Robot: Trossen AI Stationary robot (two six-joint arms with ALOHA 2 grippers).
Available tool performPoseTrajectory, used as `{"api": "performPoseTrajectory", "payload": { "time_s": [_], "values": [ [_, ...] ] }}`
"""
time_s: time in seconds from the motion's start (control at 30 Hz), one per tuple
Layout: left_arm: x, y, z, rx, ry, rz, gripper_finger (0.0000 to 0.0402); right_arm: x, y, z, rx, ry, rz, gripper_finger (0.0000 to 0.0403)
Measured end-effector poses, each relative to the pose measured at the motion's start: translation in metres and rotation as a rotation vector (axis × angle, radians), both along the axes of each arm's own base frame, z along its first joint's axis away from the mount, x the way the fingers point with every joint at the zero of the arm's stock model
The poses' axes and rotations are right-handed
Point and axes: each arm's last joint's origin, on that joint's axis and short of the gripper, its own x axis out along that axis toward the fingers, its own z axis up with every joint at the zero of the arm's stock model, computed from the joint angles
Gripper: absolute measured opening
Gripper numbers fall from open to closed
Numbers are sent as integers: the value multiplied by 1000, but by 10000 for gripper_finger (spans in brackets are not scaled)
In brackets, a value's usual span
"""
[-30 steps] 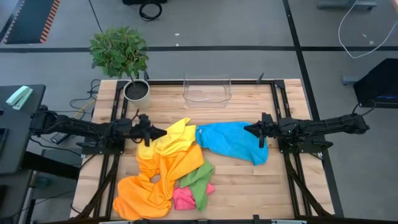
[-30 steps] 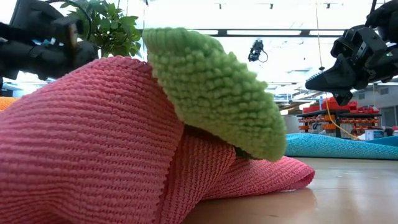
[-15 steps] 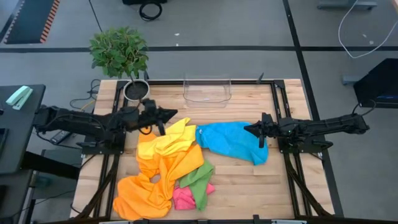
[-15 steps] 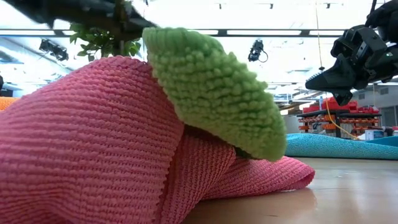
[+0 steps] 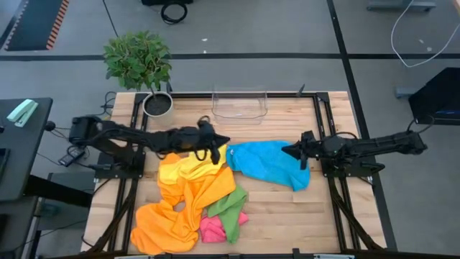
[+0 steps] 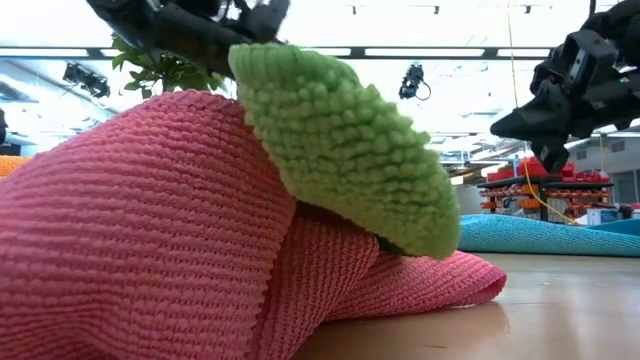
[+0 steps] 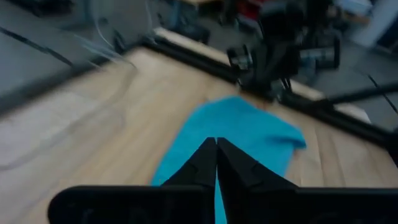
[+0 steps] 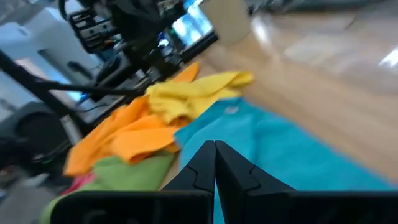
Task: Fold microfiber towels
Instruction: Fold the blue towel
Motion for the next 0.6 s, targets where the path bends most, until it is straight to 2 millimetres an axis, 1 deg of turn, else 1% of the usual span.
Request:
{"api": "performPoseTrajectory", "payload": {
  "time_s": [0.1, 0.23, 0.4, 0.5, 0.6],
  "values": [
    [15, -1, -10, -11, 35, -38, 8, 2, 4, 2, 75, 19, 43, 15],
    [35, -1, -21, -14, 67, -50, 13, 8, 11, 19, 84, 100, 85, 15],
    [58, 1, -37, 43, 125, -77, 44, 17, 19, 40, 79, 360, 106, 15],
    [70, 3, -41, 108, 179, -105, 62, 21, 23, 48, 101, 538, 90, 15],
    [82, 9, -44, 175, 277, -127, 83, 24, 30, 51, 123, 694, 78, 15]
  ]
}}
